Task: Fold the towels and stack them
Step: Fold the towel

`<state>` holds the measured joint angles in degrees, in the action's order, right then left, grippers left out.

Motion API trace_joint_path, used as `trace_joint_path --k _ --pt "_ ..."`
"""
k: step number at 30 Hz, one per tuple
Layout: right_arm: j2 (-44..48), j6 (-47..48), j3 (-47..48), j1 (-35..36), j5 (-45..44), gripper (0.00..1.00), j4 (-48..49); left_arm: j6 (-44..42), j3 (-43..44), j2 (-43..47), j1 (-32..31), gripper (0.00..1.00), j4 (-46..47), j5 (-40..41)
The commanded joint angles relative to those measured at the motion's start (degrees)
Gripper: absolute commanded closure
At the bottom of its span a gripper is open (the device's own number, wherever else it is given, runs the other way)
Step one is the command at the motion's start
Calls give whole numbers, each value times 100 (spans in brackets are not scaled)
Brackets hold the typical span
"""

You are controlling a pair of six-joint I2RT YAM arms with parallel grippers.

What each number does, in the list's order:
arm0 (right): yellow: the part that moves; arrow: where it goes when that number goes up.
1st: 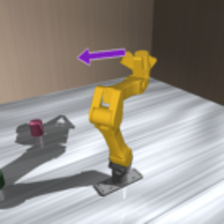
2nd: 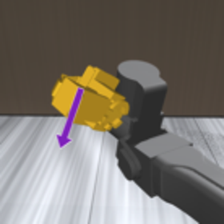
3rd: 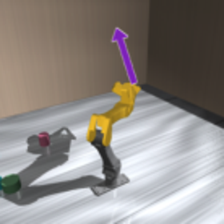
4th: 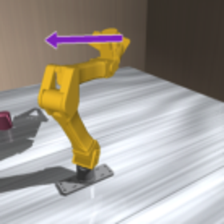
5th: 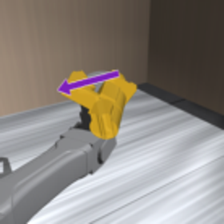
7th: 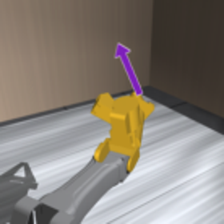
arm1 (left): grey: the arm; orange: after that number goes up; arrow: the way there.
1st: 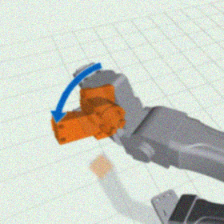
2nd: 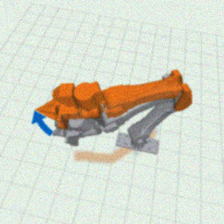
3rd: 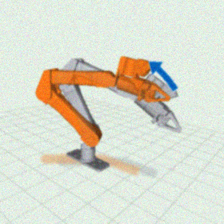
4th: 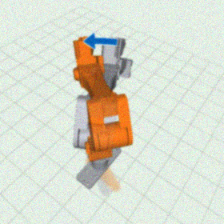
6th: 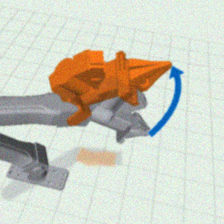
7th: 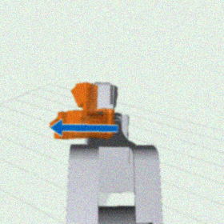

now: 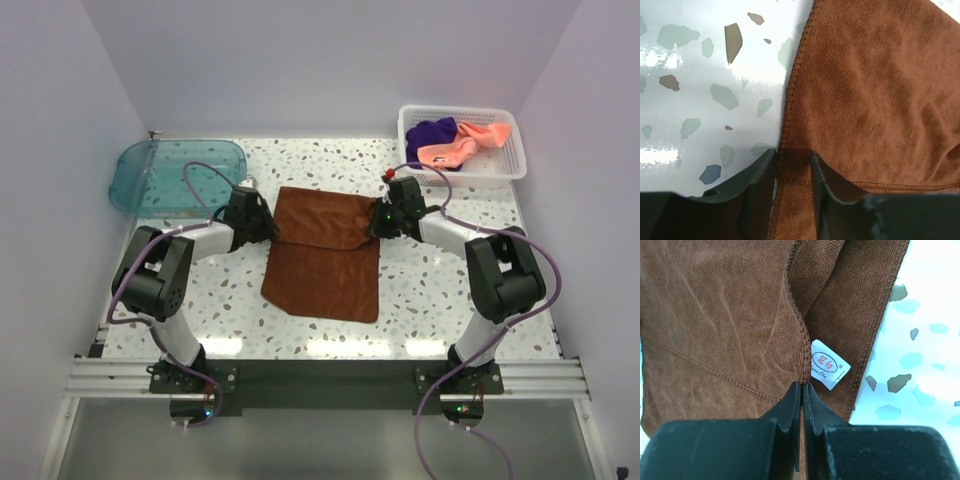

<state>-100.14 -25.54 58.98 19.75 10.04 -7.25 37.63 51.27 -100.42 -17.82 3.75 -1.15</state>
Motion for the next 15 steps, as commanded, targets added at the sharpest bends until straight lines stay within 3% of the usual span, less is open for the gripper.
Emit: trace_joint_path --k 1,7,12,15 --pt "21 -39 17 -15 42 100 215 -150 191 -48 -72 64 -14 97" --pt "12 -39 17 -15 42 100 215 -256 340 75 -151 83 -93 247" --pt "56 -30 34 -15 33 100 180 -378 454 233 -230 87 -242 500" --pt "100 5 87 -24 -2 100 92 -510 542 312 -309 98 -366 624"
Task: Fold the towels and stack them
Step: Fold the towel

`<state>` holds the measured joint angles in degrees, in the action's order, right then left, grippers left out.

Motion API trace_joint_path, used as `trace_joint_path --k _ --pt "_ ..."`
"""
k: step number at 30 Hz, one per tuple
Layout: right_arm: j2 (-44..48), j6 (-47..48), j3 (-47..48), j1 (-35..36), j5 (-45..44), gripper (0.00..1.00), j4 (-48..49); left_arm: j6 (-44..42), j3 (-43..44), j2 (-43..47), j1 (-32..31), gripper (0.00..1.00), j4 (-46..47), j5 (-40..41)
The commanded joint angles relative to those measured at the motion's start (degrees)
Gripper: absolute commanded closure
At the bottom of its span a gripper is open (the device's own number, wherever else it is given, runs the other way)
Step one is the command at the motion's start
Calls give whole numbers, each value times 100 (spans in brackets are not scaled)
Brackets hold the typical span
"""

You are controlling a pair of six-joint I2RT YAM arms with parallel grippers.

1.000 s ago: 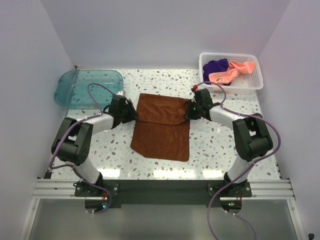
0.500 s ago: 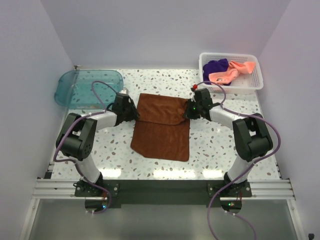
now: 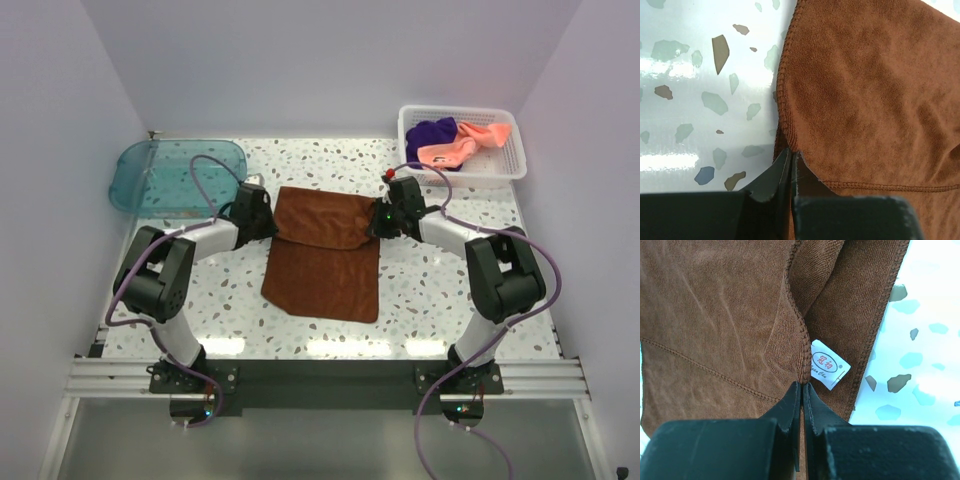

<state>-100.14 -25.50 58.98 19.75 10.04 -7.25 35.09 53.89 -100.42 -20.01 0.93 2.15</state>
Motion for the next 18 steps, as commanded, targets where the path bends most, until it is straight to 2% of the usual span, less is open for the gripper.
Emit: trace_joint_path --k 1,10,18 --pt "117 18 113 -15 -20 100 83 -283 324 321 -99 100 -84 347" --pt "486 141 500 -15 -327 100 -540 -644 719 629 -144 100 -857 742" --pt "908 291 983 -15 -521 100 -1402 -978 1395 954 -144 100 -1639 682"
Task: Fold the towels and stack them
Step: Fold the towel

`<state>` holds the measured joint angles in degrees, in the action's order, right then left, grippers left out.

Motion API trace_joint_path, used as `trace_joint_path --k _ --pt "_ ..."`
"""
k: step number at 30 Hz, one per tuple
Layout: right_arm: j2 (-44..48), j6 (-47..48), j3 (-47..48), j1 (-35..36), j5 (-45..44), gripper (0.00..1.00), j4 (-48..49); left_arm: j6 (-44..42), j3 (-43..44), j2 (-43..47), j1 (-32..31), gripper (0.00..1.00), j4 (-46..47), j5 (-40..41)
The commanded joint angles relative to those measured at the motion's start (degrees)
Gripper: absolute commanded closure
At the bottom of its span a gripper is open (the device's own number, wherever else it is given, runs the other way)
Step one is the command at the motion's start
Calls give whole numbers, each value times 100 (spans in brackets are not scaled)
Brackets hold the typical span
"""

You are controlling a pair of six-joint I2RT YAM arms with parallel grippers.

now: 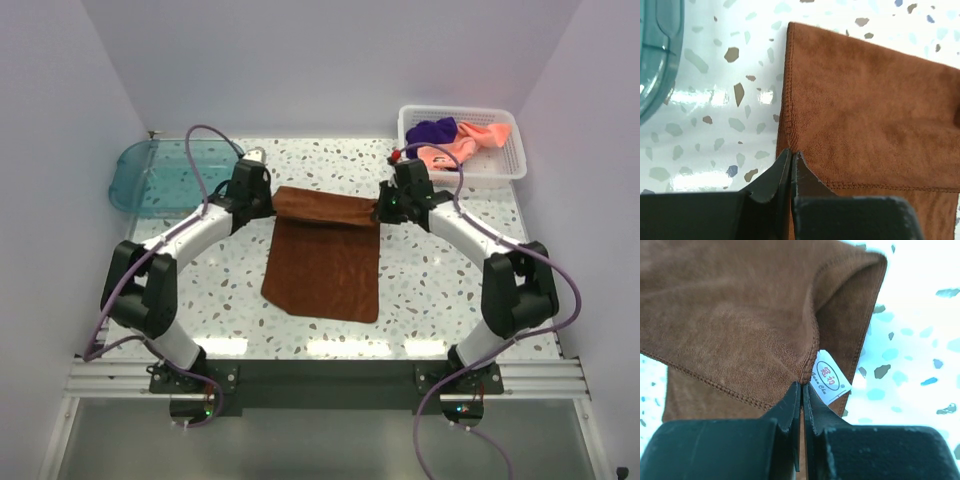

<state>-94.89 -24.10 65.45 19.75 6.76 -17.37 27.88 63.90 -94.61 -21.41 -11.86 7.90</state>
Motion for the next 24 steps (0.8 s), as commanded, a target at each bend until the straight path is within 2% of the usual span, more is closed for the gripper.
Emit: trace_joint_path --k 1,5,12,15,16,17,18,19,22,24 --pt "427 151 372 -15 -193 100 -451 -257 421 416 -4 100 -431 80" --pt "699 116 241 -15 -70 100 -654 -239 299 680 -4 100 -695 -104" --pt "770 -156 -629 -15 88 100 -391 42 -876 812 -39 100 -494 -500" --pt "736 -218 -946 -6 193 100 -276 112 -1317 891 -109 94 -291 -561" --pt "683 -192 -1016 -6 194 99 -320 130 -1397 935 -135 86 -221 -579" --pt "674 -166 -1034 -6 185 93 -338 148 -1459 970 -153 80 -194 -597" --pt "674 -96 -1069 -6 185 87 -346 130 -1572 1014 -179 68 -185 -579" --pt "761 -52 -1087 -6 185 70 -407 121 -1617 1154 -206 63 -238 -570" --pt "1050 142 -1087 64 132 51 -539 121 -1854 1644 -232 46 -431 -500" --pt "1174 291 -1070 248 62 48 -741 165 -2135 1971 -241 36 -536 -404"
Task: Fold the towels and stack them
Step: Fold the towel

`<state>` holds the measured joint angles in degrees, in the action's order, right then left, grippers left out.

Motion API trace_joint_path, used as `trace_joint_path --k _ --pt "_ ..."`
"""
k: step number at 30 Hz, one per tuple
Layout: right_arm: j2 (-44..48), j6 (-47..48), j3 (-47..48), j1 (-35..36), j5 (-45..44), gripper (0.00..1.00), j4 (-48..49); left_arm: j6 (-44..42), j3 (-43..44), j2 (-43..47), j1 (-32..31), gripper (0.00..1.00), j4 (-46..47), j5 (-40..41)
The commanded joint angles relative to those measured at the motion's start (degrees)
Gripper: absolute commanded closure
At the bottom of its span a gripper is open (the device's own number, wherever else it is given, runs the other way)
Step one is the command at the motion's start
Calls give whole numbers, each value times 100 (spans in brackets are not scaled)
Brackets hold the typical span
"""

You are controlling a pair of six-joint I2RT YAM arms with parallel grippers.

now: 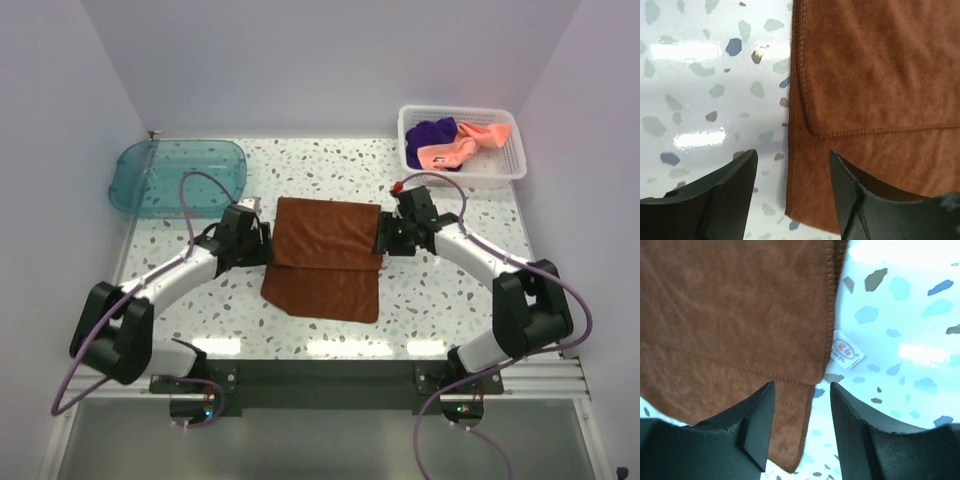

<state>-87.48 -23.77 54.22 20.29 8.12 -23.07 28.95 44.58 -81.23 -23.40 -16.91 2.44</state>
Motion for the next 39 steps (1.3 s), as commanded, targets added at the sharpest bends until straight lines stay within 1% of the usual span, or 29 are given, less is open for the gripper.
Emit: trace_joint_path --k 1,4,6,9,15,20,22,23,25,27,30,35,38,39 --pt "486 302 71 273 -109 47 -293 119 -300 939 -42 35 -163 187" --pt "618 399 63 747 -153 47 -391 268 -730 1441 -68 35 -426 231" --pt "618 382 37 1124 -92 48 -348 357 -1020 1601 -86 36 -497 100" --pt "549 224 -121 1362 76 49 -102 532 -1354 1742 -139 40 -507 -102" --pt "451 162 -411 1451 93 50 162 787 -1680 1716 -402 42 -103 -217" --pt "504 180 -500 1451 41 50 233 893 -1715 1321 -543 44 257 -446" --pt "539 180 -561 1451 23 50 259 937 -1715 1207 -604 46 345 -472" --pt "548 171 -579 1451 6 50 277 954 -1681 1189 -631 48 355 -472" --pt "557 162 -614 1451 -21 50 312 981 -1619 1206 -710 53 346 -463" --pt "574 145 -640 1460 -38 50 338 999 -1461 1241 -762 62 293 -463" --pt "592 136 -649 1451 -91 50 356 1086 -1075 1294 -868 67 65 -533" --pt "732 206 -614 1442 -267 50 259 1279 -276 1566 -1263 68 -620 -385" --pt "785 267 -605 1451 -364 50 207 1376 -3 1847 -1404 68 -1094 -261" --pt "803 285 -623 1451 -372 50 206 1411 24 1943 -1430 68 -1191 -79"
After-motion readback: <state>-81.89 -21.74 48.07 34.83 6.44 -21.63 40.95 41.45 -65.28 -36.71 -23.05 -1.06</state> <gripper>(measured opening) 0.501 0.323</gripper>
